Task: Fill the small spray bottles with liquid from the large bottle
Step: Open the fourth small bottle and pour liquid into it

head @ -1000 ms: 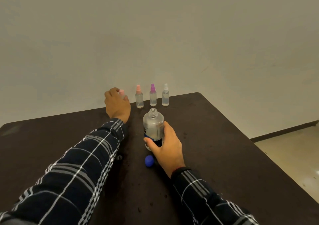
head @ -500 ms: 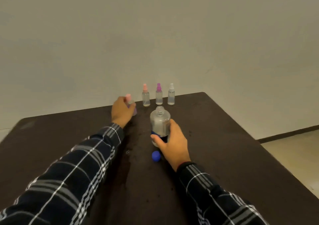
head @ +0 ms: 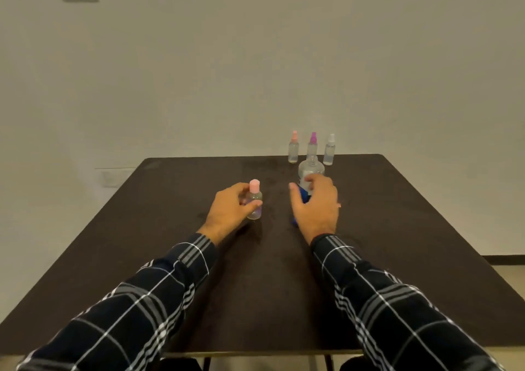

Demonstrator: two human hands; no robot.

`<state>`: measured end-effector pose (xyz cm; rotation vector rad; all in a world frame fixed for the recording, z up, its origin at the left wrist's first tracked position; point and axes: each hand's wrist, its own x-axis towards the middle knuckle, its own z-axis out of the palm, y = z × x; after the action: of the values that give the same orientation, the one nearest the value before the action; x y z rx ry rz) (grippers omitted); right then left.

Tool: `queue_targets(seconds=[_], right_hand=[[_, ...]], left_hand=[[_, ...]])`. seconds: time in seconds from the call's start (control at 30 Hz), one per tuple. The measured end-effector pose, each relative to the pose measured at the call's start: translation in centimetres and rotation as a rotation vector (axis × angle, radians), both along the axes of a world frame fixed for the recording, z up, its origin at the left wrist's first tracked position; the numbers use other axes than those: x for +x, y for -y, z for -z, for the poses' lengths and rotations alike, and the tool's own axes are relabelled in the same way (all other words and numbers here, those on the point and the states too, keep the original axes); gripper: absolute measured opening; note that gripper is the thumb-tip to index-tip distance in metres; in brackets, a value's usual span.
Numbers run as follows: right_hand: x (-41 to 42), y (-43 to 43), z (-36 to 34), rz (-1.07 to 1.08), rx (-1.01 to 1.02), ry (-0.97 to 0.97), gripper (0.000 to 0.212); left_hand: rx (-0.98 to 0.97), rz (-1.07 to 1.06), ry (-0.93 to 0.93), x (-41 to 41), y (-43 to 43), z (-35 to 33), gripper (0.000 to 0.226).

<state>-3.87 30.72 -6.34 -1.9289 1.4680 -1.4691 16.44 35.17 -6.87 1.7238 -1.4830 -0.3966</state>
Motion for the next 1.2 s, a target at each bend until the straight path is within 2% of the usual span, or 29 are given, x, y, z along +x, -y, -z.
queue_targets(seconds=[0.1, 0.17, 0.23, 0.4, 0.57, 0.73, 0.87, 1.0, 1.1, 1.2], right_hand=[[3.0, -1.3, -0.4, -0.39, 0.241, 0.012, 0.025], [4.5, -1.8, -0.4, -0.474, 0.357, 0.05, 0.024], [5.4, -1.8, -0.2, -0.435, 0.399, 0.112, 0.021], [6.0, -1.0, 0.4, -0.372, 0.421, 0.094, 0.023], [5.5, -0.8, 0.3, -0.427, 0.39, 0.077, 0.013], [5.5, -0.5, 1.2, -0.443, 0.402, 0.05, 0.015], [6.7, -0.9, 1.2, -0.335, 0.422, 0.108, 0.026], [7.6, -0.9, 0.9, -0.235, 0.429, 0.147, 0.017], [7.0, -0.6, 1.1, -0.282, 0.406, 0.061, 0.027], [5.7, 0.1, 1.3, -0.466, 0.427, 0.038, 0.041]], left_hand=[[0.012, 0.001, -0.014, -0.8, -1.3, 0.6, 0.045], [0.047, -0.018, -0.01, -1.1, -1.6, 0.9, 0.04], [0.046, -0.042, -0.036, -1.1, -1.7, 1.4, 0.04], [0.025, -0.045, -0.048, -1.4, -1.7, 2.2, 0.038], [-0.014, -0.078, -0.094, -1.8, -1.6, 2.6, 0.039], [-0.005, -0.072, -0.074, -1.9, -1.5, 2.3, 0.038], [-0.007, -0.094, -0.082, -2.0, -1.5, 2.5, 0.033], [-0.01, -0.101, -0.067, -2.0, -1.5, 2.5, 0.032], [-0.006, -0.095, -0.081, -2.0, -1.4, 2.5, 0.033], [0.006, -0.056, -0.108, -1.8, -1.5, 2.1, 0.034]])
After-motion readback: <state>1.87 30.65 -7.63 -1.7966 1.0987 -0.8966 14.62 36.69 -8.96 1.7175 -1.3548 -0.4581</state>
